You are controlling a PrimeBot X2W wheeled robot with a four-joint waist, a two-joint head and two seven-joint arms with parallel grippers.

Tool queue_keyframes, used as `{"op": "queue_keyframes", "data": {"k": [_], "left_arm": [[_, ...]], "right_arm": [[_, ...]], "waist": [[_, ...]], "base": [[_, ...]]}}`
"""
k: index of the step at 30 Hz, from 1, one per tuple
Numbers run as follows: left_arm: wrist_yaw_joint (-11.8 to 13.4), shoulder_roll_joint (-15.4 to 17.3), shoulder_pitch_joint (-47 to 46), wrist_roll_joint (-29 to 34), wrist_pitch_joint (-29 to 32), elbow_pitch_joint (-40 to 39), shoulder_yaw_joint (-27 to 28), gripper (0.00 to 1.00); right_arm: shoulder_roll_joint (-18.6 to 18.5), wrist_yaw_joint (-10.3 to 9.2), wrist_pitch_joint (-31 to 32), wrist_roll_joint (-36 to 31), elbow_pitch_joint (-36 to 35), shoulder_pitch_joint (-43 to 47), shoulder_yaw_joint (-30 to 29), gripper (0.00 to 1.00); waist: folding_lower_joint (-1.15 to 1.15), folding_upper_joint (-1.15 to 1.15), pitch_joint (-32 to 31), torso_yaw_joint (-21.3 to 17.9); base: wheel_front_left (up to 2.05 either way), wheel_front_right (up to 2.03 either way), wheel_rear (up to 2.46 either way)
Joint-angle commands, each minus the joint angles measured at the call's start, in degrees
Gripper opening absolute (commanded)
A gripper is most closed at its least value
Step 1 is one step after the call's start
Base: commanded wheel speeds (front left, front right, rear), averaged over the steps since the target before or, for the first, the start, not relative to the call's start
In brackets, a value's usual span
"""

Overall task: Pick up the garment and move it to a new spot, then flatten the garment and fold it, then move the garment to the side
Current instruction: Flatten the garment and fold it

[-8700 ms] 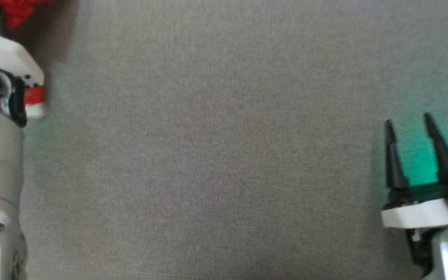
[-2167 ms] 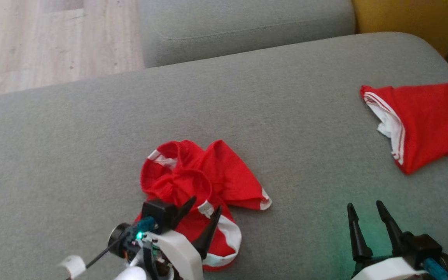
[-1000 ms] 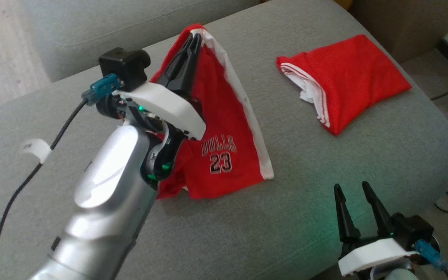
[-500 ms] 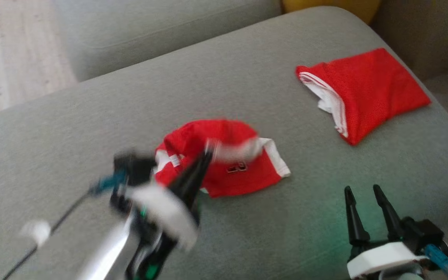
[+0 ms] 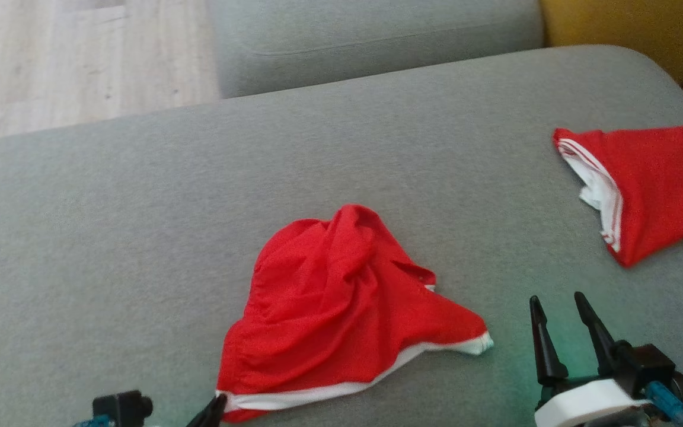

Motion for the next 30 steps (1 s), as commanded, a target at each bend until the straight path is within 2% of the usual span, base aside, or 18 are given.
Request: {"op": "queue_keyframes", "data": {"k": [1, 10, 11, 12, 13, 17, 21, 26, 30], "left_arm": [[-0.52, 0.58, -2.35, 0.46, -1.29, 0.07, 2.46, 0.00], [-2.49, -0.04, -4.35, 1.83, -6.06, 8.01, 3.19, 0.00], [-2.82, -0.17, -4.55, 1.91, -6.76, 8.35, 3.27, 0.30], [-3.10, -0.22, -4.78, 2.22, -7.63, 8.55, 3.33, 0.93], [-3.27, -0.32, -4.96, 2.50, -8.36, 8.74, 3.36, 1.00], [-3.22, 0.12, -5.45, 5.46, -11.06, 9.00, 2.67, 1.00], [-2.10, 0.51, -4.79, 8.29, -14.71, 7.99, 2.68, 1.00], [0.16, -0.05, -3.83, 11.88, -22.40, 5.67, 4.04, 1.00], [2.74, -1.07, -4.19, 18.27, -28.10, 6.08, 4.15, 1.00]], "right_arm": [[-0.38, 0.39, -0.79, -0.59, -1.54, -0.50, 1.22, 1.00], [-0.38, 0.39, -0.79, -1.56, -1.66, -0.13, 0.75, 1.00], [-0.38, 0.39, -0.79, -1.58, -1.67, -0.13, 0.72, 1.00], [-0.38, 0.39, -0.79, -1.61, -1.69, -0.12, 0.68, 1.00], [-0.38, 0.39, -0.79, -1.66, -1.71, -0.12, 0.64, 1.00], [-0.38, 0.39, -0.79, -1.93, -2.24, -0.10, -0.04, 1.00], [-0.38, 0.39, -0.79, -2.33, -3.47, 0.46, -1.14, 1.00], [-0.38, 0.39, -0.79, -3.01, -5.95, 1.52, -3.18, 1.00], [-0.38, 0.39, -0.79, -3.29, -7.04, 2.34, -3.64, 1.00]], "waist": [[0.00, 0.00, -0.30, 1.94], [0.00, 0.00, -0.23, 3.86], [0.00, 0.00, -0.21, 3.96], [0.00, 0.00, -0.20, 4.05], [0.00, 0.00, -0.21, 4.12], [0.00, 0.00, -0.48, 4.61], [0.00, 0.00, -1.40, 5.16], [0.00, 0.00, -2.24, 6.50], [0.00, 0.00, -2.43, 7.55]], "base": [[0.00, 0.00, 0.00], [0.00, 0.00, 0.00], [0.00, 0.00, 0.00], [0.00, 0.00, 0.00], [0.00, 0.00, 0.00], [0.00, 0.00, 0.00], [0.00, 0.00, 0.00], [0.00, 0.00, 0.00], [0.00, 0.00, 0.00]]}}
